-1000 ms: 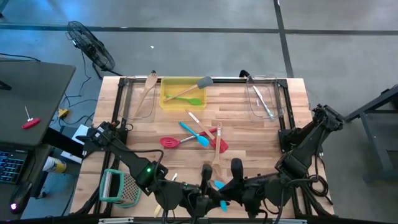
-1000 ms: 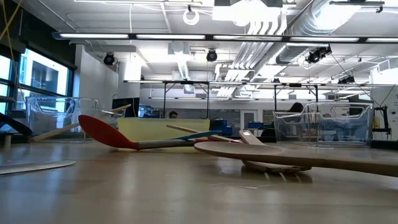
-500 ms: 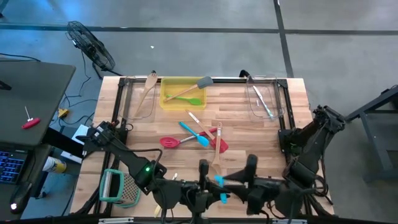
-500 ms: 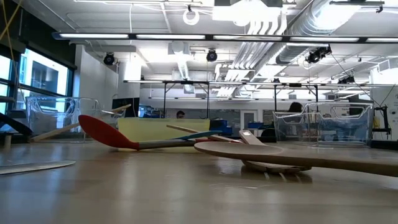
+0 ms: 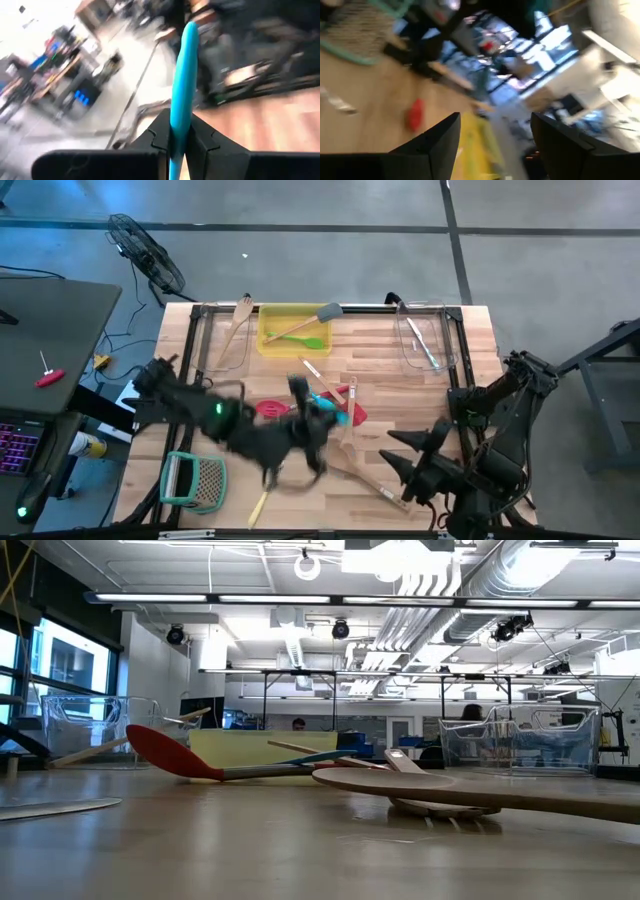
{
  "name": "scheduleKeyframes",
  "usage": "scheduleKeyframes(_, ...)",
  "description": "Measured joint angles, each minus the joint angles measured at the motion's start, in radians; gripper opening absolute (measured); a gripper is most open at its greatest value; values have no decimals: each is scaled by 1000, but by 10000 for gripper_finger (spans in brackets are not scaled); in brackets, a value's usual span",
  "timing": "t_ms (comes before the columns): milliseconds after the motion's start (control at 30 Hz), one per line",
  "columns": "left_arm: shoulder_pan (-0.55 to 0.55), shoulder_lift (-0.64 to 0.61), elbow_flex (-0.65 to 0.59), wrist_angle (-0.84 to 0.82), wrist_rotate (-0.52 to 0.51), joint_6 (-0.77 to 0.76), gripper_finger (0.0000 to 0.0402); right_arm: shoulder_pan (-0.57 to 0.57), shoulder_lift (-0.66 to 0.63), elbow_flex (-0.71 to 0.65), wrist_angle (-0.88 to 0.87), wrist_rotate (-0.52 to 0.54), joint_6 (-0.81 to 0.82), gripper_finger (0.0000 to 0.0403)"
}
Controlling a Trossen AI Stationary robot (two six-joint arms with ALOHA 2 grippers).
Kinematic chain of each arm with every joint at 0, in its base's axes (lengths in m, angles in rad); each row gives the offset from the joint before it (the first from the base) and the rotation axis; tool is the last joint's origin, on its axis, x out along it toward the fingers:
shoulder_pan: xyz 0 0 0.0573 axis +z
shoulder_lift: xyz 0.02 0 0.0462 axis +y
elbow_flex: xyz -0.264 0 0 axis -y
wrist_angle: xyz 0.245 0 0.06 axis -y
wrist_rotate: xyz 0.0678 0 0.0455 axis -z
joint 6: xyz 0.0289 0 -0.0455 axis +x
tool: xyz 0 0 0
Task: Pick & Place Kitchen Items
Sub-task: Put the blue spatula into the yellow bin
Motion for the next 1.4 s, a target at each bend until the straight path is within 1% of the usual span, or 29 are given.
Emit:
scheduleKeyframes(100,95,-32,0,-122,2,-68,22,-3,0,0,-118,-51,119,233)
scheduleKeyframes(167,171,-47,0,-209,27,-114,22,-12,0,0,-199,-71,208,233)
scheduleKeyframes(300,357,-70,0,-372,128,-203,22,-33,0,0,-383,-81,417,233)
scheduleKeyframes(400,515,-65,-3,-445,247,-216,22,-60,0,0,-514,-124,568,233)
scheduleKeyframes(467,625,-60,-31,-404,377,-183,22,-82,0,0,-590,-143,665,233)
scheduleKeyframes(567,784,-57,-111,-332,576,-141,22,-115,0,0,-675,-171,760,233)
scheduleKeyframes(667,916,-56,-198,-255,722,-97,22,-145,0,0,-713,-181,800,233)
scheduleKeyframes(767,1022,-56,-275,-196,830,-67,22,-172,0,0,-712,-206,781,233)
scheduleKeyframes(867,1087,-56,-353,-123,903,-38,22,-200,0,0,-713,-217,765,232)
scheduleKeyframes(967,1122,-56,-443,-36,957,-25,22,-232,0,0,-713,-225,759,232)
scheduleKeyframes(1133,1141,-56,-579,94,992,6,22,-277,0,0,-713,-260,744,232)
scheduleKeyframes(1233,1151,-56,-614,111,1016,20,22,-298,0,0,-714,-274,742,232)
scheduleKeyframes(1400,1156,-56,-637,119,1015,26,22,-325,0,0,-714,-274,740,232)
